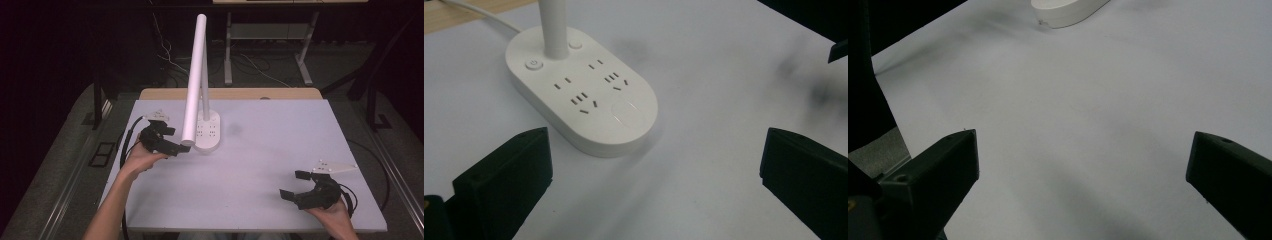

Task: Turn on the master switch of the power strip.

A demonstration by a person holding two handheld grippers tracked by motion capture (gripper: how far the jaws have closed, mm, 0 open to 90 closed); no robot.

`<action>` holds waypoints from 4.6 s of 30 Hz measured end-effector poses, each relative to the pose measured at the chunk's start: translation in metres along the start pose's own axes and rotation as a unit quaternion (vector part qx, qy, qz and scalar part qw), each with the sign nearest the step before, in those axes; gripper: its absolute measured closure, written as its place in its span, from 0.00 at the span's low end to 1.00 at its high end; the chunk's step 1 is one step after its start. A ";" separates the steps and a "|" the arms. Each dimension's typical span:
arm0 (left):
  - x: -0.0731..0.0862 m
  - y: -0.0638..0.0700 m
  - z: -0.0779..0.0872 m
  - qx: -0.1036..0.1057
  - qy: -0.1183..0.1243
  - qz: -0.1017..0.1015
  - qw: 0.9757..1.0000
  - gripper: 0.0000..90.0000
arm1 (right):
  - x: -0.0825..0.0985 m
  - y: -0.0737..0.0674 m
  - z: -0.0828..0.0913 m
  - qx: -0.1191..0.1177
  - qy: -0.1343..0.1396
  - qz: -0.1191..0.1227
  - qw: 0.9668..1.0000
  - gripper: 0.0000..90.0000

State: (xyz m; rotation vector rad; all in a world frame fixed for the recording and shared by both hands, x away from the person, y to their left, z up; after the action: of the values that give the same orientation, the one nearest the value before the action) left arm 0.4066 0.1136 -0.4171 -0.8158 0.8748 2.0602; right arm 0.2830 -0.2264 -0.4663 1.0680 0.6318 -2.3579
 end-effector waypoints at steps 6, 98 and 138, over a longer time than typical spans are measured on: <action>-0.010 -0.009 0.003 -0.006 -0.007 -0.006 1.000 0.00 | 0.000 0.001 0.000 0.001 0.000 -0.001 1.000 0.00; -0.060 -0.110 -0.049 -0.041 0.076 0.124 0.988 0.47 | 0.000 0.006 0.003 0.002 0.002 0.002 1.000 0.00; -0.046 -0.116 -0.094 -0.070 0.047 0.117 0.990 1.00 | 0.003 0.005 0.000 -0.003 -0.010 0.007 1.000 0.00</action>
State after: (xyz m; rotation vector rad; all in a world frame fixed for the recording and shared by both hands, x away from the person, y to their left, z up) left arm 0.5491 0.0798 -0.4714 -0.9287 0.9224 2.3242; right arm 0.2839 -0.2307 -0.4696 1.0413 0.6202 -2.3501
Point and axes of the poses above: each handheld gripper's, and its own axes: z roughly backward along the jaws, x roughly out of its underside, y roughly to its right, the point moved 9 cm from there along -z, roughly forward along the jaws, and after that the axes turned 9 degrees about x, right-handed, at the moved point
